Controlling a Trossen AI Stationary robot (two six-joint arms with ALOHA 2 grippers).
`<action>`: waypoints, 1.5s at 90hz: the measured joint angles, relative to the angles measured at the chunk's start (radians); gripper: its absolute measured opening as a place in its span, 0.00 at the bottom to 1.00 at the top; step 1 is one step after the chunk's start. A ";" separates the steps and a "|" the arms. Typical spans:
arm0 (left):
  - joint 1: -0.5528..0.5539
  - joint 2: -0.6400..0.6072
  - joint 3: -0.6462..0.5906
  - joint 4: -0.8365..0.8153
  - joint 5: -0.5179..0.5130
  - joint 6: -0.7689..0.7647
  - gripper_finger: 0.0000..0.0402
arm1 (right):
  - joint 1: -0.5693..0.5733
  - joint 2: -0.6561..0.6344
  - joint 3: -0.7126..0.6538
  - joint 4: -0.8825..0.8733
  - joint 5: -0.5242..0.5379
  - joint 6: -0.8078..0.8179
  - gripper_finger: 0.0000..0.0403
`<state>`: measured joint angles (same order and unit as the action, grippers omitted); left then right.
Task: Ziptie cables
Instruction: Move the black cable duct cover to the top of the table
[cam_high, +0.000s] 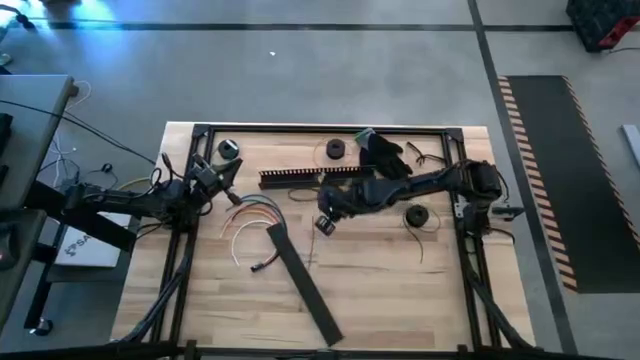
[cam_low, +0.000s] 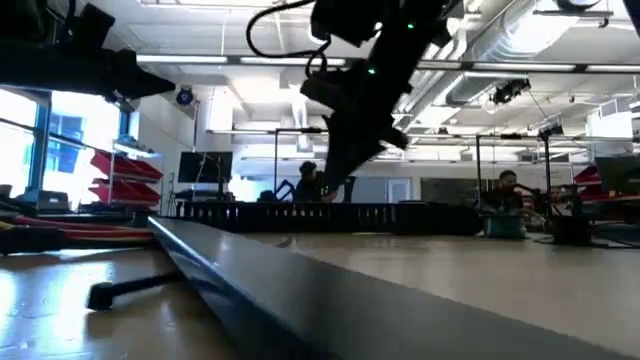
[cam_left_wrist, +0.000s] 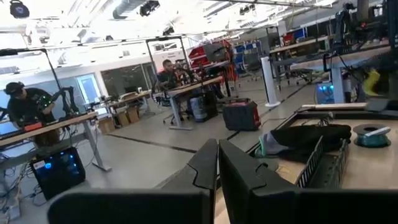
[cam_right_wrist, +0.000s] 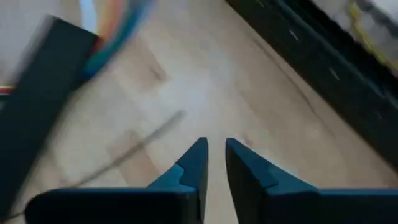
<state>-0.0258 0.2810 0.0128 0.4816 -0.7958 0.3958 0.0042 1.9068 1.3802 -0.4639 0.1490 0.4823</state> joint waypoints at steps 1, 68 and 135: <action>0.000 0.000 0.000 0.000 0.000 0.000 0.00 | -0.003 0.000 0.004 0.008 -0.017 -0.014 0.10; 0.000 0.000 0.000 -0.026 0.000 0.000 0.00 | 0.259 0.146 0.106 0.325 0.037 0.131 0.98; 0.000 0.000 0.000 -0.054 0.000 0.000 0.00 | 0.277 0.590 0.638 -0.163 0.183 0.487 0.90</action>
<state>-0.0257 0.2810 0.0128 0.4275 -0.7956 0.3958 0.2817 2.4967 2.0182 -0.6266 0.3320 0.9696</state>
